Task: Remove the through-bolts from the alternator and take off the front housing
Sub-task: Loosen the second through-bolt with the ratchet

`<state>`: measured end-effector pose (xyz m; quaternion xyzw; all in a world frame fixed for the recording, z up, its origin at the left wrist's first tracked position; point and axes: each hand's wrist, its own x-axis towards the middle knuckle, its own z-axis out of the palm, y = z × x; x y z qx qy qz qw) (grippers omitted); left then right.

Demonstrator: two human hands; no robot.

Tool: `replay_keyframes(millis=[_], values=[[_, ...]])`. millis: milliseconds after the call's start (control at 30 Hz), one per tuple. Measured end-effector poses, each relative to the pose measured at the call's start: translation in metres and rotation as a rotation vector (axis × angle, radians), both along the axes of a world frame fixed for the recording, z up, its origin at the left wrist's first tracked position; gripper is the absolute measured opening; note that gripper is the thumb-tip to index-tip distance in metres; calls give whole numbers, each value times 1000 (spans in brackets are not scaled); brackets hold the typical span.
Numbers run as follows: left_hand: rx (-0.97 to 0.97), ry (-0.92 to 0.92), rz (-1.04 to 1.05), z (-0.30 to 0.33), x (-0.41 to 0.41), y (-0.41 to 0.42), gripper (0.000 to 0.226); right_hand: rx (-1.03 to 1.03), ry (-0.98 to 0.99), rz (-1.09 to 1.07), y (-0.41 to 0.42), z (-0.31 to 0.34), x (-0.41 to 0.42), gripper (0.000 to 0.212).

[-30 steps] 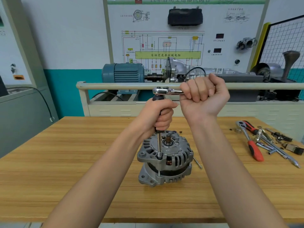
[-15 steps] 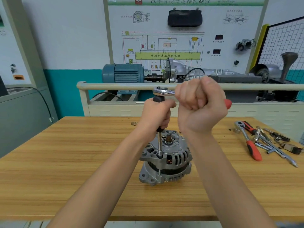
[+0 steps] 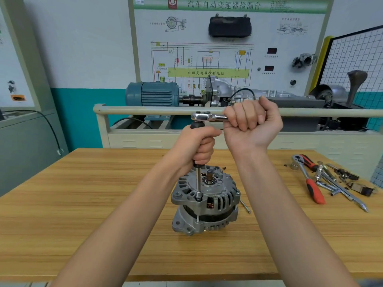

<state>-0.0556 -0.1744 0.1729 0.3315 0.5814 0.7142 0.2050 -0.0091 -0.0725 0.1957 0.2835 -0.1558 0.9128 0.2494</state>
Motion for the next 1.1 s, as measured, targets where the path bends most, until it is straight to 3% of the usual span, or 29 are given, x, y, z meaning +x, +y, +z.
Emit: replay_keyframes(millis=[100,200,300,433,633,733,933,1100], values=[[30,6,164,-2,2,5,52,211,104,-249,-14,-2,10,51],[48,-5,316,-3,5,12,45,457,247,-637,-35,-9,16,42],[44,41,399,-5,6,12,37,561,226,-856,-49,-13,19,37],[80,53,197,-8,1,5,51,452,219,-604,-37,-4,19,43],[63,69,-258,-5,-7,-10,40,142,47,-37,-4,3,9,46],[35,52,-294,-4,-4,-7,45,-46,-12,134,5,3,-3,46],[16,49,9,-6,1,2,53,-3,8,-27,0,0,4,46],[9,23,295,-7,8,17,43,386,229,-550,-22,-11,21,45]])
